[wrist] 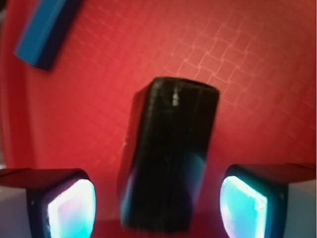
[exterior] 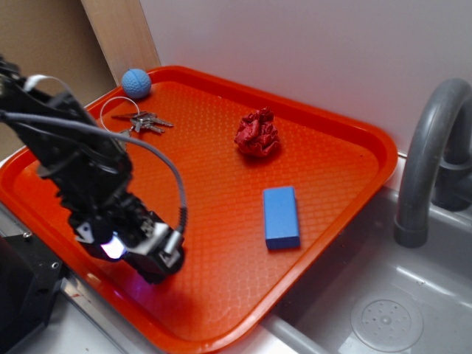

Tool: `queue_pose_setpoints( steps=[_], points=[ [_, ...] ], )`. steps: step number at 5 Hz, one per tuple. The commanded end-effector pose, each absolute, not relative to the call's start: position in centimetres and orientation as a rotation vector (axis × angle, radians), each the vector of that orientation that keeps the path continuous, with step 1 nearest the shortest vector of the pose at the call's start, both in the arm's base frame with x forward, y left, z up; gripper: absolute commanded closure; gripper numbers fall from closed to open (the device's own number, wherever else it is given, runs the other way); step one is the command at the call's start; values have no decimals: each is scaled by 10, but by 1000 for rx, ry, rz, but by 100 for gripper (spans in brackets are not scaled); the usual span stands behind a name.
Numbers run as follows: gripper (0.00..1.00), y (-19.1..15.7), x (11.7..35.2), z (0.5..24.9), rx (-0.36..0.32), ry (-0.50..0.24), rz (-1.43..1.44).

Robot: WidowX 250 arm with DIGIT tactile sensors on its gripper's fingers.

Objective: Grab the black box.

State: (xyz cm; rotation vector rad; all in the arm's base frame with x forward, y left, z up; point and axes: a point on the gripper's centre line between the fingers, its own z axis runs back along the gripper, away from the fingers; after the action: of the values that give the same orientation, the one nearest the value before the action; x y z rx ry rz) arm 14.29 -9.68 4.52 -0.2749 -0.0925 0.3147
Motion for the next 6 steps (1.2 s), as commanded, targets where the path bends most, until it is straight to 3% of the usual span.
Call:
queue_pose_setpoints(
  steps=[1,2,3,4,5,6],
  points=[
    [100,-114,155,70,-279,-99,243],
    [100,-94,166,119,-221,-150,147],
    [100,-59,177,171,-105,-175,15],
    [100,-29,185,224,76,-115,-33],
    [100,-12,197,255,103,-34,-26],
    [100,-17,202,241,95,5,-45]
  ],
)
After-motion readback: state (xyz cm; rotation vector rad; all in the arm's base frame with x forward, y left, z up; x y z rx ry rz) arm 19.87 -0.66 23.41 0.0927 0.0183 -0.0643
